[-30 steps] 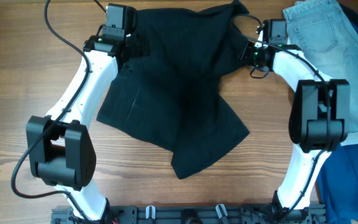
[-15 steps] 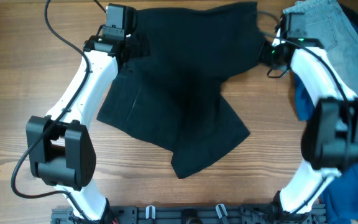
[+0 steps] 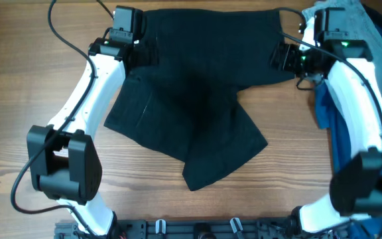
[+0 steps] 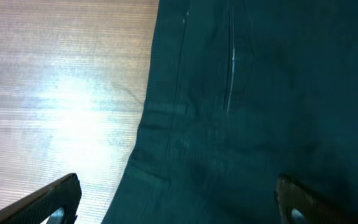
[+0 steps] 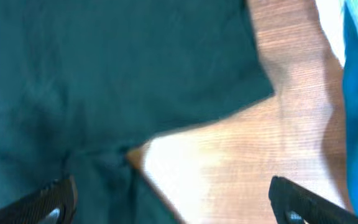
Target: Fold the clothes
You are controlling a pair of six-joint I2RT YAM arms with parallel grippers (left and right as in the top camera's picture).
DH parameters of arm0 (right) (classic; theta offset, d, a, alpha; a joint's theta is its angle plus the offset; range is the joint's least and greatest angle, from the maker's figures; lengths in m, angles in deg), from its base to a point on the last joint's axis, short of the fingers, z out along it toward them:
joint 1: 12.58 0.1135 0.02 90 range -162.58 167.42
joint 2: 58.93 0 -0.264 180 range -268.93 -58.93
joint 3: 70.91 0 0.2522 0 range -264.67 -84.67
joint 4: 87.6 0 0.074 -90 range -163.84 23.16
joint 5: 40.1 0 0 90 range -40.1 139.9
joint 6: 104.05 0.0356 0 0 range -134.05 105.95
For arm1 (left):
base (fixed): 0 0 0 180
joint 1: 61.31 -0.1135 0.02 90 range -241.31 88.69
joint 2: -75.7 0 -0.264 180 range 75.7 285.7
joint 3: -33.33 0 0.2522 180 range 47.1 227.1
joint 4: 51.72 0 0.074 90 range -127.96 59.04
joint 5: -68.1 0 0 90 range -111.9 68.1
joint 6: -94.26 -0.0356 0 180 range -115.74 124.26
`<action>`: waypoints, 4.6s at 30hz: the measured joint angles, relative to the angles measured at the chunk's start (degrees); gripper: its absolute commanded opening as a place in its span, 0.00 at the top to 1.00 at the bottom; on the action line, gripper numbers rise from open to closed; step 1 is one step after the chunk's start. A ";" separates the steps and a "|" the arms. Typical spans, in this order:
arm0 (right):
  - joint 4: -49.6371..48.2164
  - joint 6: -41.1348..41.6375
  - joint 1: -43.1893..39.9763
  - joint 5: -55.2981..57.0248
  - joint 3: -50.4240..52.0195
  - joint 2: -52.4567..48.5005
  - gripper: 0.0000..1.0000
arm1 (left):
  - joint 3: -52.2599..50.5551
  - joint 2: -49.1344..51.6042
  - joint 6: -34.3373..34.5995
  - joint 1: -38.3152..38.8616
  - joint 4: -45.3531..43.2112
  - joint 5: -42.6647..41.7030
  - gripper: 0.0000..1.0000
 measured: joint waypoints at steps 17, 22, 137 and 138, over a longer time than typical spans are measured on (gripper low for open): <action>-7.50 -0.04 31.36 -2.36 22.14 4.66 0.13 | 0.00 -4.28 2.73 -0.57 2.89 -1.27 0.00; -10.82 2.82 32.37 2.40 26.01 2.34 0.26 | 0.00 -4.28 2.73 -0.68 2.93 -1.27 0.00; 14.10 3.32 7.82 -7.67 32.04 19.32 0.28 | -35.56 -10.40 36.44 -4.17 3.80 -9.14 0.96; 13.84 4.35 10.32 -7.58 32.24 19.32 0.29 | -35.56 -10.40 36.44 -4.17 4.00 -9.14 0.96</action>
